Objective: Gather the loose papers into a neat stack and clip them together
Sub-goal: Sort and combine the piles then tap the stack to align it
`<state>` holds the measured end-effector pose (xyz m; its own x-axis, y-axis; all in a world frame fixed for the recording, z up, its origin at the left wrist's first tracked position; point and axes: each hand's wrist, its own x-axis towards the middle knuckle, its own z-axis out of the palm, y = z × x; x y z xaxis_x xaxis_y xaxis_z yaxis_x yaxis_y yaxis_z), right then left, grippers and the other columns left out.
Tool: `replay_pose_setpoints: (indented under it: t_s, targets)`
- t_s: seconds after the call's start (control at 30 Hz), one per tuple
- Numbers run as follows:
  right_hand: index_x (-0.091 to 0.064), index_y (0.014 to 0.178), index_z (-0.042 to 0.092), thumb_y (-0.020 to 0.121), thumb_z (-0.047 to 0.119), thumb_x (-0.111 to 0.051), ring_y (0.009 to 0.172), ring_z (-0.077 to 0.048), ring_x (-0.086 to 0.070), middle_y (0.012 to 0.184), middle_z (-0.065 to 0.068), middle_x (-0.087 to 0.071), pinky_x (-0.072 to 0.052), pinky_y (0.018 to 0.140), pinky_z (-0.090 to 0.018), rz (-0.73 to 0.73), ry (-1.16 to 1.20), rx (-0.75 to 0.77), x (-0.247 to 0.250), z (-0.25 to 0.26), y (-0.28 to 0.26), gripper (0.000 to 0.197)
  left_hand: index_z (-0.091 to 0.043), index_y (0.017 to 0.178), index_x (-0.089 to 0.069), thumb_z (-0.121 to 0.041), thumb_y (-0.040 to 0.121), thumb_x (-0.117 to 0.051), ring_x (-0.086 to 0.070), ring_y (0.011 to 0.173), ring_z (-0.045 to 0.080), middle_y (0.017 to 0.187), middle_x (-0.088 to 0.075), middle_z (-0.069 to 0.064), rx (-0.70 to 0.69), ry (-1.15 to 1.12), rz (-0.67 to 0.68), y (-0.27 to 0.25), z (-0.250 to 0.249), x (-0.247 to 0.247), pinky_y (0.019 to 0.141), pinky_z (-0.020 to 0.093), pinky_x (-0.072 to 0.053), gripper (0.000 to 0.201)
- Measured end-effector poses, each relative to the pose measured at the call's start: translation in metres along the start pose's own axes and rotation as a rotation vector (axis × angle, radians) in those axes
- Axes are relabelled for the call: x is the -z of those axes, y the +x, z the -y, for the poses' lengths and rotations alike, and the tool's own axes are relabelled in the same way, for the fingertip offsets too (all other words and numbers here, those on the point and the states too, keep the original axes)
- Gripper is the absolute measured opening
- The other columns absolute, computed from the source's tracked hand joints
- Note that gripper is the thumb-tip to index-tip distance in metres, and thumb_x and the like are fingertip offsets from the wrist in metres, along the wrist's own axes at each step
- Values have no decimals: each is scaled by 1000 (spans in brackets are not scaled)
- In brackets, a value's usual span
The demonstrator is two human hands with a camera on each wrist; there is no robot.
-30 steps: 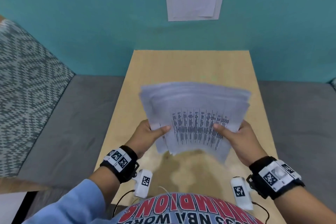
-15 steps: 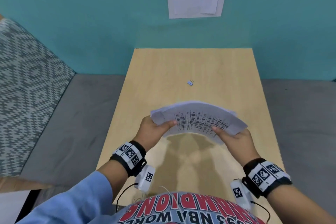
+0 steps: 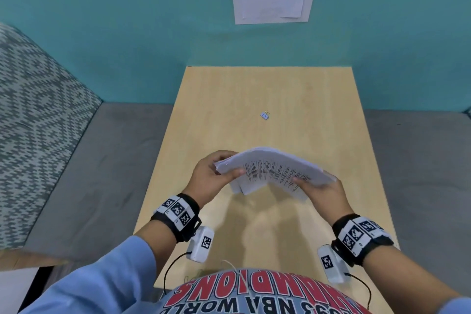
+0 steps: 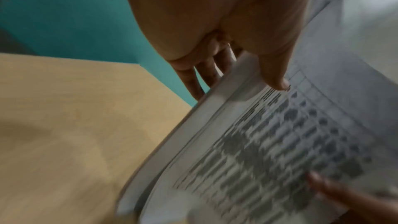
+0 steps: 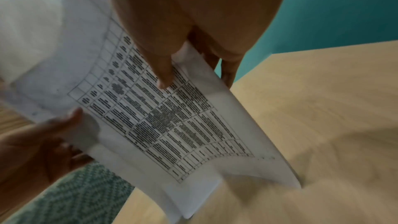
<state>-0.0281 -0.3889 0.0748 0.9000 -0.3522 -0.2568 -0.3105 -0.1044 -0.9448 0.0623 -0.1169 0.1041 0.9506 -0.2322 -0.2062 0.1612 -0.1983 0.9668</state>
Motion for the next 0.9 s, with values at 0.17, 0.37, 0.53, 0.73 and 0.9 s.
replay_pose_setpoints:
  t_s: [0.17, 0.37, 0.53, 0.73, 0.9]
  targets:
    - [-78, 80, 36, 88, 18, -81, 74, -1, -71, 77, 22, -78, -55, 83, -33, -37, -52, 56, 4, 11, 7, 21, -28, 104, -78, -12, 87, -87, -71, 82, 0, 89, -78, -15, -192, 146, -88, 7, -47, 28, 79, 17, -56, 25]
    - [-80, 97, 26, 85, -9, -66, 86, 1, -70, 90, 18, -77, -55, 76, -21, 168, -391, 406, 10, 46, 4, 40, -43, 117, -72, -45, 89, -74, -74, 95, 2, 104, -79, -21, -341, 1100, 312, 0, -111, 26, 82, 30, -59, 28]
    - [-81, 98, 30, 84, 2, -69, 91, -4, -73, 94, 16, -79, -56, 80, -27, 205, -374, 358, 15, 67, 5, 34, -33, 102, -77, -14, 86, -54, -70, 82, 26, 87, -79, -3, -391, 1218, 361, 1, -102, 3, 65, 37, -55, 34]
    - [-65, 128, 17, 66, 41, -96, 113, -24, -66, 126, 3, -65, -52, 87, -32, -206, -259, -84, 80, 36, 21, 73, -17, 82, -78, -20, 98, -76, -55, 65, -10, 73, -75, -10, -126, 534, 201, 10, -78, 37, 63, 24, -45, 17]
    - [-69, 126, 7, 80, 18, -81, 114, -27, -74, 129, -12, -75, -63, 90, -35, 261, 355, -153, 73, 43, 13, 49, -17, 92, -84, -22, 93, -83, -75, 81, 10, 94, -85, -3, 86, 163, 157, 14, -56, 41, 78, 33, -58, 5]
